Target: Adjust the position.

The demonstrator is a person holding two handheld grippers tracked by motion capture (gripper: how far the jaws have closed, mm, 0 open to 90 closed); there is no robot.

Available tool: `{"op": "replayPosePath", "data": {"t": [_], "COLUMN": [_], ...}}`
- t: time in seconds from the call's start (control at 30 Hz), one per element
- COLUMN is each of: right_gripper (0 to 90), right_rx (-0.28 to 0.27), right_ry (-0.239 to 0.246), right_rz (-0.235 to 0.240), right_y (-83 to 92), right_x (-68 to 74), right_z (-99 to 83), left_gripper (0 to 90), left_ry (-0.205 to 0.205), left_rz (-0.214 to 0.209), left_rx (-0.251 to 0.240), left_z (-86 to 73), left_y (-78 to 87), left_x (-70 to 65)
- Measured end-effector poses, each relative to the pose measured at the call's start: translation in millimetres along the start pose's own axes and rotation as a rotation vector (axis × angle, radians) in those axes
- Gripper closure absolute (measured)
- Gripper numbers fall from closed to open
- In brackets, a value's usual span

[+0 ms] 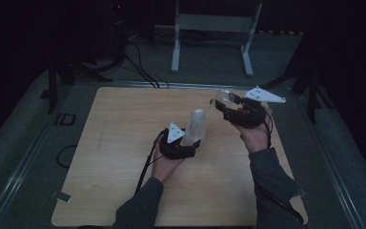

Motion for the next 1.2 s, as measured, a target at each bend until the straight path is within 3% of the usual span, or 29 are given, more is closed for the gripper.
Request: {"op": "replayPosePath", "data": {"t": [1.2], "right_gripper": [40.2], "right_rx": [0.067], "right_ry": [-0.061], "right_rz": [-0.043], "right_y": [14.8], "right_x": [-9.3], "right_z": [-61.1], "left_gripper": [24.1], "left_ry": [-0.018], "left_rz": [-0.017], "left_rx": [-0.030], "left_z": [2.2], "left_y": [15.6], "left_x": [-8.4]}}
Point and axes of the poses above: each handheld gripper's, and its own axes: y roughly backward along the jaws, z roughly out of its top, x roughly to its left, the point moved 6 cm from there along -y, roughly forward along the jaws, and after that the axes turned 8 degrees about y, right-handed, at the moved point
